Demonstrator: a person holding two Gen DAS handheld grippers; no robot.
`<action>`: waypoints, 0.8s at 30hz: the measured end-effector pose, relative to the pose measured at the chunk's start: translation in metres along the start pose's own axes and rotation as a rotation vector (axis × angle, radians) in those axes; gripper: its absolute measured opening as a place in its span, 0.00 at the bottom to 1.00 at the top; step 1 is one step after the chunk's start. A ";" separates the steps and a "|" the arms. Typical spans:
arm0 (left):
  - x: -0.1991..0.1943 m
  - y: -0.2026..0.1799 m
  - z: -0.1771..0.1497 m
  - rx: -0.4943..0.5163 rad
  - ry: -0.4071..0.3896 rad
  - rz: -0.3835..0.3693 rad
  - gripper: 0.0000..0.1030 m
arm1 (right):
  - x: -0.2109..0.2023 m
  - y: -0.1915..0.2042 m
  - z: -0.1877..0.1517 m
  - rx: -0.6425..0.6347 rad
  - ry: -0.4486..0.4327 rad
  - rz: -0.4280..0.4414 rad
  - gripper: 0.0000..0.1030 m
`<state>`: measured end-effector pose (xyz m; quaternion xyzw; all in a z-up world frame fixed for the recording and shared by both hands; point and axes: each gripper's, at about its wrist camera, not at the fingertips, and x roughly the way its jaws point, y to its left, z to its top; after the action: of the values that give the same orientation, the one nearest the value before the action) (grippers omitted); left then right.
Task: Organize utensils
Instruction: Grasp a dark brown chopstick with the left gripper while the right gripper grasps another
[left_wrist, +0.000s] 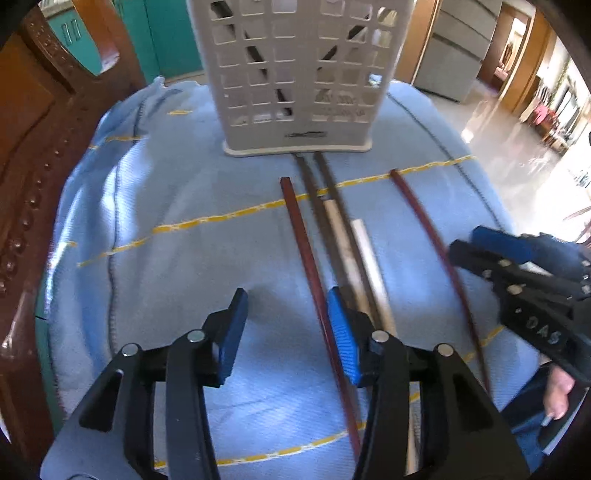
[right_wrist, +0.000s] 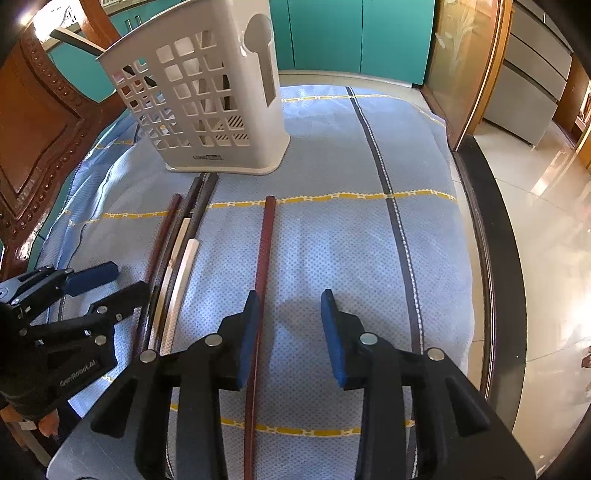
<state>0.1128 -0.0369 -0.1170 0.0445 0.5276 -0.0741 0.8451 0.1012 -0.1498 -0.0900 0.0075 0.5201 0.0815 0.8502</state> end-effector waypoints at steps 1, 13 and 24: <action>0.000 0.002 0.001 -0.003 0.003 0.004 0.45 | 0.000 0.001 0.000 -0.001 0.000 0.000 0.33; 0.006 0.024 0.017 -0.077 -0.022 0.024 0.45 | 0.017 0.011 0.022 -0.007 -0.023 -0.046 0.34; 0.022 0.022 0.039 -0.107 -0.059 0.065 0.48 | 0.026 0.015 0.023 -0.046 -0.040 -0.083 0.34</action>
<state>0.1607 -0.0229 -0.1192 0.0143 0.5040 -0.0199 0.8634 0.1309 -0.1299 -0.1011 -0.0317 0.5007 0.0581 0.8631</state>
